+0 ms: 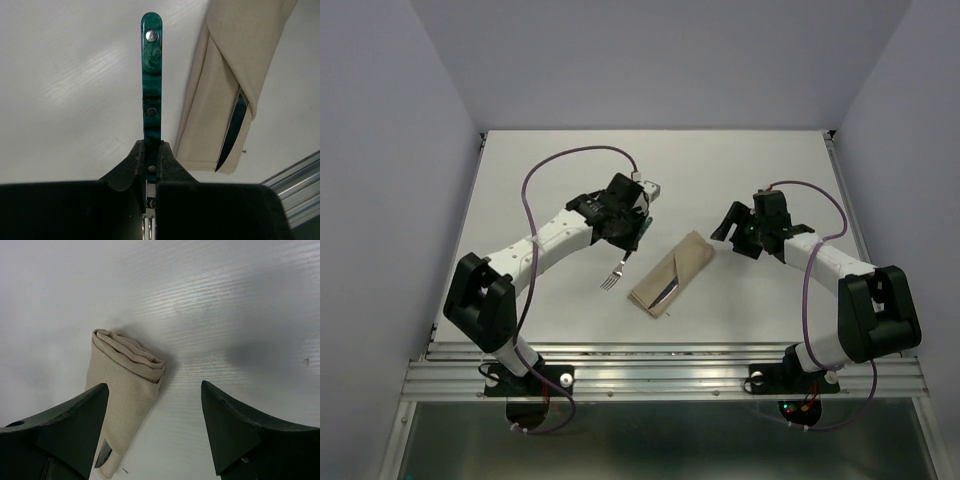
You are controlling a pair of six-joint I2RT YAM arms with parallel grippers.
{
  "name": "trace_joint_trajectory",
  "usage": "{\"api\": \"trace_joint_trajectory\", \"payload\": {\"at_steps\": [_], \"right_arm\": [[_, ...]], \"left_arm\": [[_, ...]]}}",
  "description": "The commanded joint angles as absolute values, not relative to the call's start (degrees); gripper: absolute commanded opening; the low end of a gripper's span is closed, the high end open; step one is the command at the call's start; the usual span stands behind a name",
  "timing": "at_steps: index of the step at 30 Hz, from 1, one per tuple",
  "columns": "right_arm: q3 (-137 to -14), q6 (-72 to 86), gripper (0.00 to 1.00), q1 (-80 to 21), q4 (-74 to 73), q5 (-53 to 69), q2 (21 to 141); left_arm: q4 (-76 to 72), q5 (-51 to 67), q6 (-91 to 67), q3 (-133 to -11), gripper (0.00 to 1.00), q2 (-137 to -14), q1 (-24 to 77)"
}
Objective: Fold the napkin into a case and place the utensils inside
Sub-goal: Stuff the fork into the folded napkin.
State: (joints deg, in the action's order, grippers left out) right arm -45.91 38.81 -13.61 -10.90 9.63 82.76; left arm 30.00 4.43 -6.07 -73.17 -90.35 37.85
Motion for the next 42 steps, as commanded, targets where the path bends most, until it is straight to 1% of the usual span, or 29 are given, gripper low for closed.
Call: {"api": "trace_joint_trajectory", "payload": {"at_steps": [1, 4, 12, 32, 42], "right_arm": [[-46.05, 38.58, 0.79, -14.15, -9.23, 9.05, 81.74], [-46.23, 38.58, 0.8, -14.15, -9.14, 9.14, 81.91], [-46.23, 38.41, 0.79, -14.15, -9.67, 8.97, 81.74], [-45.35, 38.67, 0.79, -14.15, -9.67, 9.14, 80.86], [-45.35, 38.58, 0.8, -14.15, -9.67, 9.58, 80.86]], "left_arm": [[35.85, 3.7, -6.32, -71.19, 0.0, -89.91, 43.49], [36.47, 2.64, -7.38, -70.67, 0.0, -90.61, 46.74], [37.62, 1.76, -7.82, -70.75, 0.0, -92.89, 50.62], [36.04, 3.43, -5.98, -74.97, 0.0, -101.77, 52.91], [35.51, 1.76, -5.54, -79.01, 0.0, -105.99, 53.0]]}}
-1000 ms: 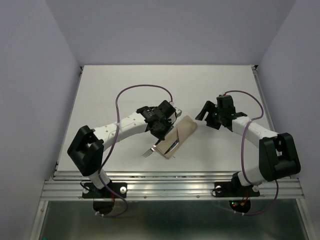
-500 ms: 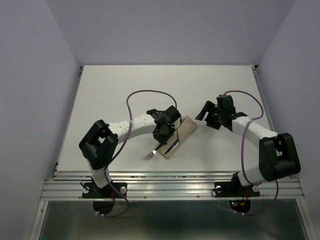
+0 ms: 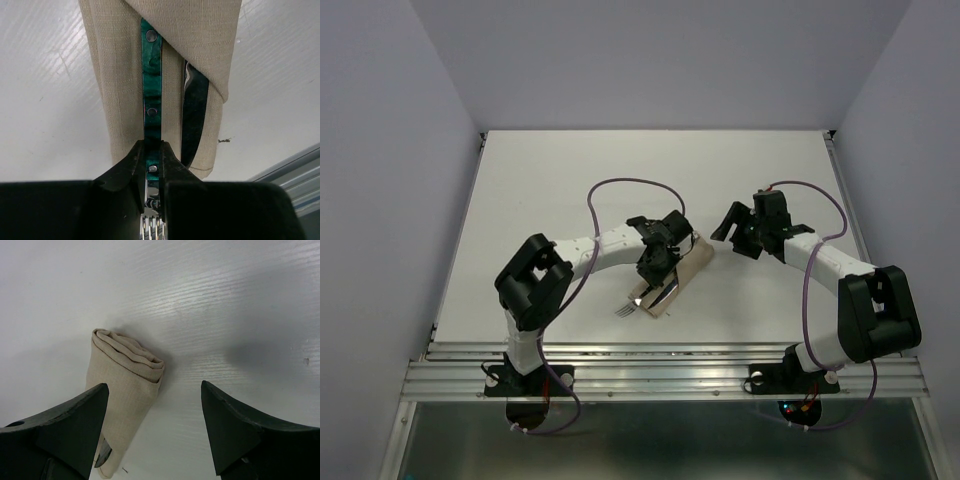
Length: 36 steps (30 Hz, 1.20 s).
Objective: Fold the napkin into a case and place the utensils inside
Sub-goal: Stuff the fork into the folded napkin.
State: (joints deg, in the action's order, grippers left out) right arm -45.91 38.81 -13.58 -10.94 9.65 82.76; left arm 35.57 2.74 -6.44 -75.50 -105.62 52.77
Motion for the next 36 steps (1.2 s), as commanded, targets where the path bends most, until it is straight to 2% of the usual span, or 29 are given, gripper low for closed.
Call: {"api": "trace_joint_trajectory", "payload": {"at_steps": [1, 16, 36], "right_arm": [[-45.26, 38.5, 0.8, -14.15, -9.67, 9.58, 80.69], [-45.18, 38.41, 0.79, -14.15, -10.37, 9.58, 80.07], [-45.18, 38.58, 0.8, -14.15, -11.25, 9.49, 79.1]], "left_arm": [[35.42, 1.58, -5.54, -79.19, 0.0, -106.17, 53.0], [34.45, 0.53, -5.1, -85.95, 0.0, -111.53, 52.82], [30.94, 0.62, -6.33, -88.33, 0.0, -113.2, 51.77]]}}
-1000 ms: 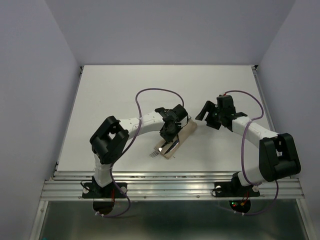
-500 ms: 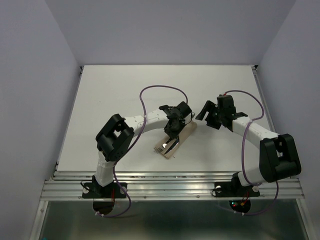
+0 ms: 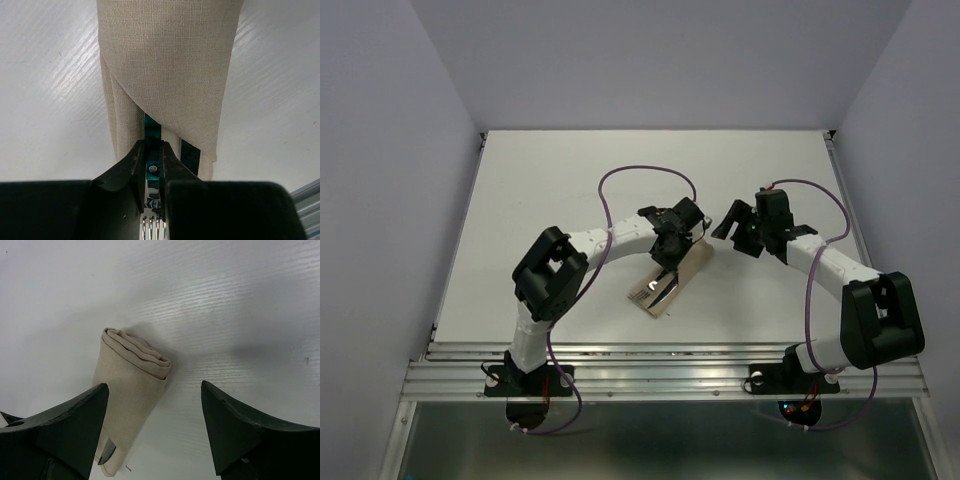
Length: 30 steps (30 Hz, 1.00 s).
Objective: Fold the napkin into a case and place the utensils inside
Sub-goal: Stuff the fork into the folded napkin.
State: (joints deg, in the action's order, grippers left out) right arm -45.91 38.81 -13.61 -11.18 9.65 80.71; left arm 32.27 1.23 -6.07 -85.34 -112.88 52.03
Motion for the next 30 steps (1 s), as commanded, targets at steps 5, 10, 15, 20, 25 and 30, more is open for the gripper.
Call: {"api": "trace_joint_trajectory", "payload": {"at_steps": [5, 10, 15, 20, 25, 30], "right_arm": [[-45.09, 38.58, 0.8, -14.15, -11.43, 9.4, 78.75], [-45.26, 38.67, 0.79, -14.15, -11.43, 9.49, 79.01], [-45.35, 38.58, 0.8, -14.15, -11.43, 9.49, 79.19], [-45.26, 38.5, 0.8, -14.15, -11.43, 9.58, 79.36], [-45.18, 38.58, 0.8, -14.15, -10.99, 9.84, 79.72], [-45.26, 38.58, 0.8, -14.15, -10.9, 9.93, 79.89]], "left_arm": [[31.46, 0.62, -6.85, -88.68, 0.21, -113.38, 51.68], [31.38, 0.62, -7.21, -88.24, 0.44, -111.62, 51.68], [31.73, 1.05, -7.47, -88.24, 0.47, -110.13, 51.68], [31.73, 1.58, -8.0, -86.75, 0.48, -108.81, 51.77], [30.76, 2.63, -8.0, -83.32, 0.45, -108.02, 51.77], [30.24, 2.29, -8.09, -81.13, 0.43, -108.11, 51.77]]}}
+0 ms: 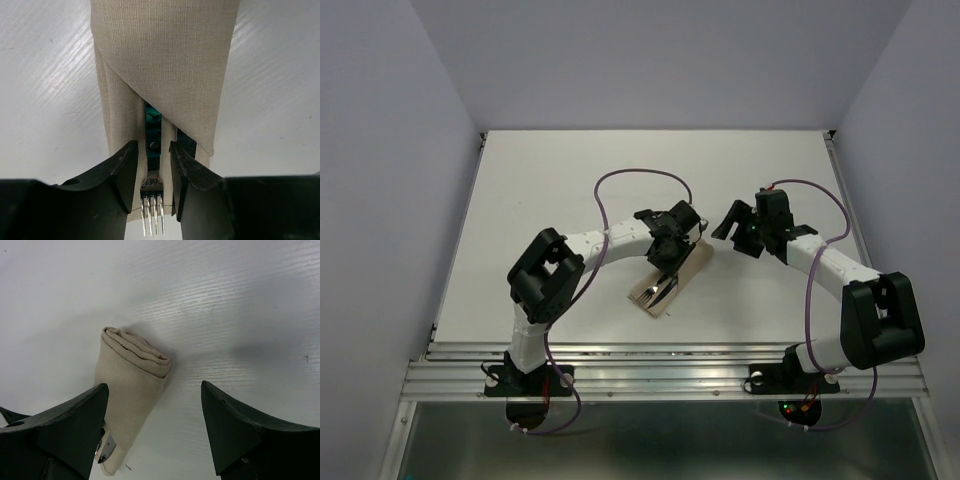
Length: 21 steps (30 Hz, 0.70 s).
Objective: Fold the napkin into a case and place the utensils inside
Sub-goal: Stuff the fork into the folded napkin.
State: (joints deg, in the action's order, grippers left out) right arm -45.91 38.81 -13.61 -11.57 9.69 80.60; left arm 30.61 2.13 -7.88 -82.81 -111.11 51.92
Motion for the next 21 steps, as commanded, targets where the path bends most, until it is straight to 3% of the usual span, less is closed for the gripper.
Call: {"api": "trace_joint_trajectory", "payload": {"at_steps": [1, 10, 21], "right_arm": [[-45.26, 38.58, 0.79, -14.15, -10.9, 9.93, 79.81], [-45.35, 38.58, 0.8, -14.15, -10.9, 10.11, 80.24], [-45.26, 38.67, 0.79, -14.15, -10.9, 10.11, 80.07]], "left_arm": [[30.32, 2.29, -8.17, -80.86, 0.43, -108.02, 51.77], [28.83, 3.16, -8.44, -78.49, 0.42, -107.75, 51.77], [29.44, 2.73, -8.79, -79.98, 0.18, -107.93, 51.86]]}}
